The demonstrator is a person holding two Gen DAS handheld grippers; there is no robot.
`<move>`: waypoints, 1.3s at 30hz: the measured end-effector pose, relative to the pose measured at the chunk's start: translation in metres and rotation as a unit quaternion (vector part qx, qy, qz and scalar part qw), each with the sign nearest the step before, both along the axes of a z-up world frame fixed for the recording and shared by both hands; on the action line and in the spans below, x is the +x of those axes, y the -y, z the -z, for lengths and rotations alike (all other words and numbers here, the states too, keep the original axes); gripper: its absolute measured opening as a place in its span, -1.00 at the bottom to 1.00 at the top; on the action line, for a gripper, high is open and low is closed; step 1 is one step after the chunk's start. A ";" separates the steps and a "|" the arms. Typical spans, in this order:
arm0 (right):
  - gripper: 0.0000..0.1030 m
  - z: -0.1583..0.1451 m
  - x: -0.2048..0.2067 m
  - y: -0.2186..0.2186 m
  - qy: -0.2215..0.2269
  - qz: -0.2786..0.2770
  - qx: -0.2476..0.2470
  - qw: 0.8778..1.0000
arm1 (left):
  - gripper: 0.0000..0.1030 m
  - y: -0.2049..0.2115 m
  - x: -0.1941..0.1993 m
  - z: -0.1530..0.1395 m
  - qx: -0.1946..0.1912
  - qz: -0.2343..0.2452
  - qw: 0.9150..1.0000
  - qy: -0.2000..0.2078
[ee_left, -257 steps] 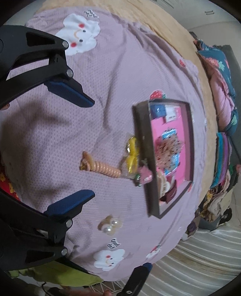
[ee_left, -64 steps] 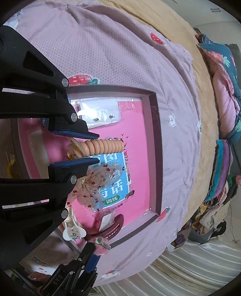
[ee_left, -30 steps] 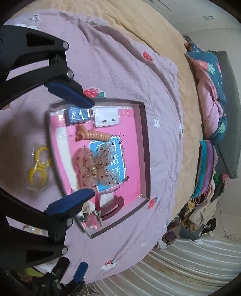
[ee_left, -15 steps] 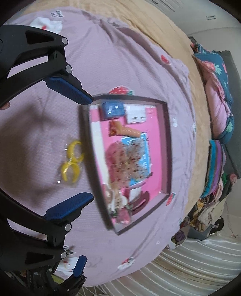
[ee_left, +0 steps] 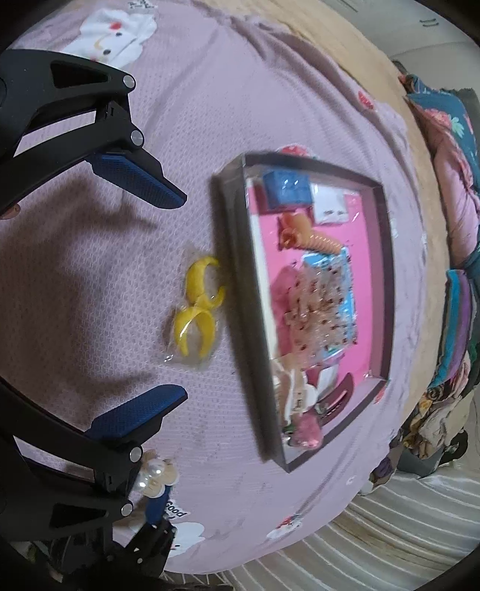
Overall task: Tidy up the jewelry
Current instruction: 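Grasp yellow bangle packet with left tool while right tool grasps pearl claw clip, then carry bangle packet into tray with left tool while right tool releases pearl clip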
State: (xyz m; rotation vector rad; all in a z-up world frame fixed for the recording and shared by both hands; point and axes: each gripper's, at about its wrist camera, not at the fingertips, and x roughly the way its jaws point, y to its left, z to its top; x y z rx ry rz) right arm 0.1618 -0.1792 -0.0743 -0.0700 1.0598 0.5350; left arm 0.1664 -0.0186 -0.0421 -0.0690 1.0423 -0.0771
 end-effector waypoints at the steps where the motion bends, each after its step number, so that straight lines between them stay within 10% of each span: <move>1: -0.29 0.000 -0.001 0.000 0.002 0.000 0.000 1.000 | 0.73 0.001 0.001 0.003 -0.001 0.001 1.000 -0.003; 19: -0.29 -0.040 -0.011 0.016 0.042 0.008 0.033 0.999 | 0.50 0.013 0.026 0.028 0.000 0.004 1.000 -0.024; 39: -0.29 -0.067 -0.014 0.004 0.071 -0.008 0.047 0.996 | 0.42 -0.001 -0.018 -0.030 -0.021 0.009 0.999 0.032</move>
